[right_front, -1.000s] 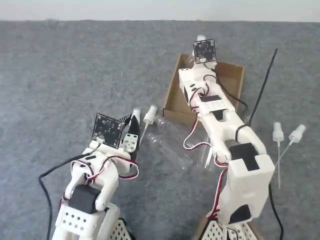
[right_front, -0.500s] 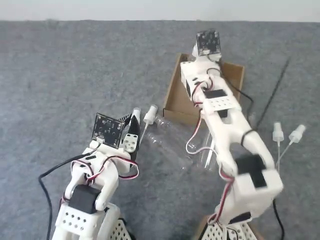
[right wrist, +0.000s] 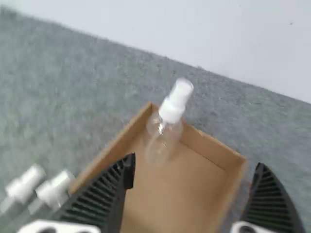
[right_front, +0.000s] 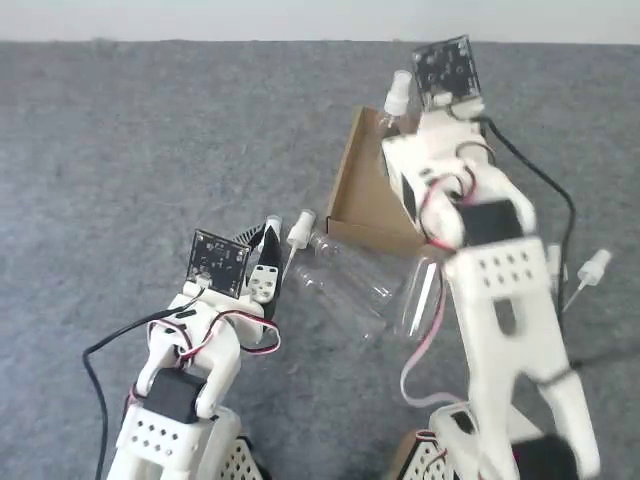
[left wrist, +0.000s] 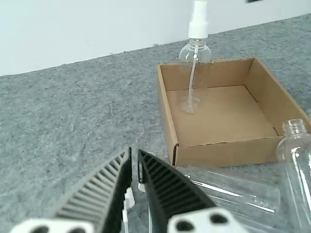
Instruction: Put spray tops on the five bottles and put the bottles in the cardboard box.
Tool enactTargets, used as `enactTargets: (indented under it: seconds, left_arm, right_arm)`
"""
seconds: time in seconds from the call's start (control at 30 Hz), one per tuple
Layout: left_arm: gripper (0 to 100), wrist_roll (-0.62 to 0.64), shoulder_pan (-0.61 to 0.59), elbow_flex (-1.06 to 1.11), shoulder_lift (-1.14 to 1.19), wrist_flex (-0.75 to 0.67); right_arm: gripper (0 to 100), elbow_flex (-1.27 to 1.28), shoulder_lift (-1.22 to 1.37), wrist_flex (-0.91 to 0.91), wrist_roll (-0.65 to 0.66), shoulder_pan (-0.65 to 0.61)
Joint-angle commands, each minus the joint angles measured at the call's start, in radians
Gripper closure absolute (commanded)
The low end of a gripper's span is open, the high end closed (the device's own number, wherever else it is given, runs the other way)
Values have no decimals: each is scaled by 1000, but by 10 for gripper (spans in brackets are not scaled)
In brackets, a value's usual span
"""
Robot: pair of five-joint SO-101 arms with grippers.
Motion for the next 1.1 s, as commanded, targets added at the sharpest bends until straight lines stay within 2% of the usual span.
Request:
enactTargets:
  seconds: [0.0,0.13,0.33,0.5,0.77,0.83,0.93,1.07]
  left_arm:
    - [990,-6,-25,-8,-14,-29]
    - [990,-6,-34,-10,-14,-32]
    - [990,-6,-37,-10,-14,-32]
    - [990,-6,-37,-10,-14,-32]
    - [990,-5,-26,-18,-14,-28]
    - [990,-21,-41,-39,-12,29]
    - [990,-130,-147,-90,-15,180]
    - [990,-137,-321,-120,-15,279]
  right_arm:
    - [684,-61,-170,209,69,68]
    - [682,-61,-309,349,77,225]
    - [682,-49,-352,367,86,466]
    - [683,-15,-174,389,178,576]
    - [685,-107,228,380,227,731]
    - [686,-153,320,380,236,763]
    - [724,-230,456,355,230,812]
    - [731,-310,644,278,219,837]
